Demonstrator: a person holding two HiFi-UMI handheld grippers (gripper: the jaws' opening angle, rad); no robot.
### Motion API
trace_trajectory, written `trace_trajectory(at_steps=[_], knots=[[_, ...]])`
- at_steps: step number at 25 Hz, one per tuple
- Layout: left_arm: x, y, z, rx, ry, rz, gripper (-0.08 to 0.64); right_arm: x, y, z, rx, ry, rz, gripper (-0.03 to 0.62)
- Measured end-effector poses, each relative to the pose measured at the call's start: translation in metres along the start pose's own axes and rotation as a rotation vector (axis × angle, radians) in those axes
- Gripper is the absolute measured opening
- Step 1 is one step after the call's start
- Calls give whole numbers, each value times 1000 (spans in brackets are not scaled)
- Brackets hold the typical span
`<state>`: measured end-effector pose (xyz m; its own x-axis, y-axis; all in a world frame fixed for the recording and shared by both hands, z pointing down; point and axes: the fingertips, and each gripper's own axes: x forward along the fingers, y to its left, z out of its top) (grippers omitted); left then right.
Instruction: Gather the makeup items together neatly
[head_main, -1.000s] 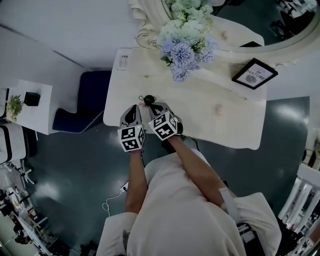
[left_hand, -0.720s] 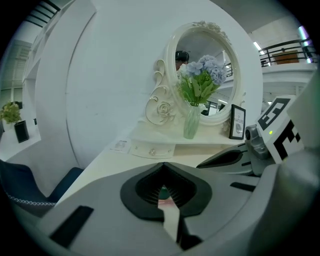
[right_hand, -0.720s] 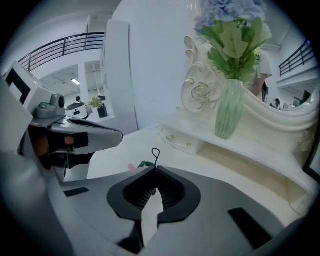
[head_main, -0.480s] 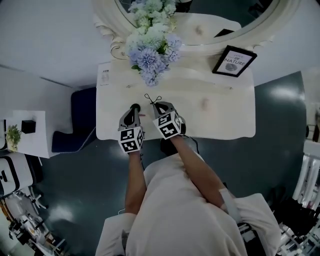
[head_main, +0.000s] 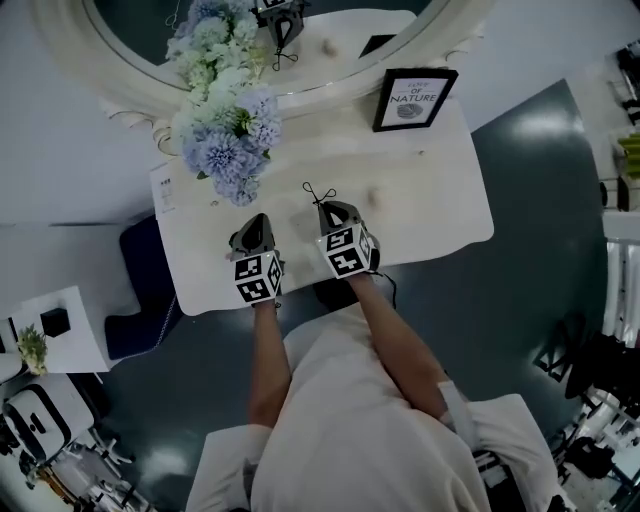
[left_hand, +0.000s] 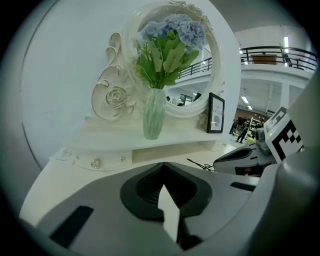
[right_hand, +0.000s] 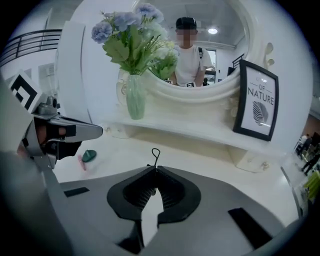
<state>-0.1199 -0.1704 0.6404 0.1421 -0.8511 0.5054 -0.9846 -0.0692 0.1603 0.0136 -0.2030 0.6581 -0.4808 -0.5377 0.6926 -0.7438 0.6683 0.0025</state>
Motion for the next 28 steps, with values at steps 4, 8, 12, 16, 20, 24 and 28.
trace_trajectory(at_steps=[4, 8, 12, 16, 20, 24, 28], knots=[[8, -6, 3, 11, 3, -18, 14, -4, -24, -22, -18, 48, -90, 46], [8, -9, -5, 26, 29, -31, 14, -4, -39, -47, -25, 107, -163, 46], [3, -8, -8, 37, 46, -40, 14, 0, -43, -54, 24, 124, -172, 48], [0, 0, -8, 36, 49, -39, 14, 5, -42, -51, 33, 122, -170, 48], [-4, 7, -5, 34, 44, -41, 14, 7, -42, -50, 46, 125, -181, 49], [-6, 13, 2, 39, 27, -44, 14, 7, -45, -49, 76, 119, -199, 136], [-11, 19, 8, 46, 15, -49, 14, 0, -46, -41, 101, 96, -216, 141]])
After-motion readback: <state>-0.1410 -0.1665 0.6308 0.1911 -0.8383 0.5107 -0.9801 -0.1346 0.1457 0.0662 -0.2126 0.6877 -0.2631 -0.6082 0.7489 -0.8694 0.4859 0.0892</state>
